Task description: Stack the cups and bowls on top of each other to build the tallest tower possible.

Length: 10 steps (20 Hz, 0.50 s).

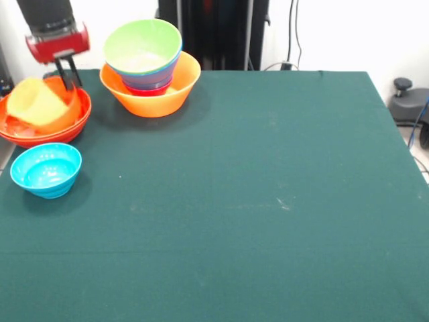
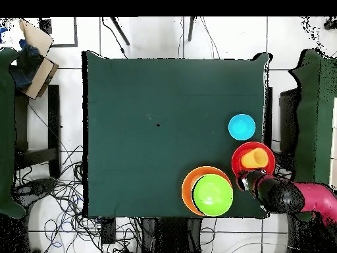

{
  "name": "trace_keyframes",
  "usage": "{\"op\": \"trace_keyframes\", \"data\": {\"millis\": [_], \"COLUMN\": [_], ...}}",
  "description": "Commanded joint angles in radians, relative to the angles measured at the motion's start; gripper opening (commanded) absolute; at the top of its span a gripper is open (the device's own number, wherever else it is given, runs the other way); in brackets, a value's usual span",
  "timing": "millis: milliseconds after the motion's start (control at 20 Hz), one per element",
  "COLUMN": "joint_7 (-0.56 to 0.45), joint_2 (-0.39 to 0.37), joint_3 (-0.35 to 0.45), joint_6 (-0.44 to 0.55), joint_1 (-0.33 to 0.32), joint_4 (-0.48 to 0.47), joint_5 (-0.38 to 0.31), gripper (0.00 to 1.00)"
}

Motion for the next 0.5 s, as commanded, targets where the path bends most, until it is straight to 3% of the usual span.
{"op": "trace_keyframes", "data": {"millis": [50, 500], "joint_7": [-0.140, -0.148], "joint_2": [-0.226, -0.361], "joint_3": [0.119, 0.184], "joint_6": [0.047, 0.099], "joint_1": [-0.013, -0.007], "joint_4": [0.159, 0.194], "joint_5": [0.137, 0.277], "gripper": [0.00, 0.00]}}
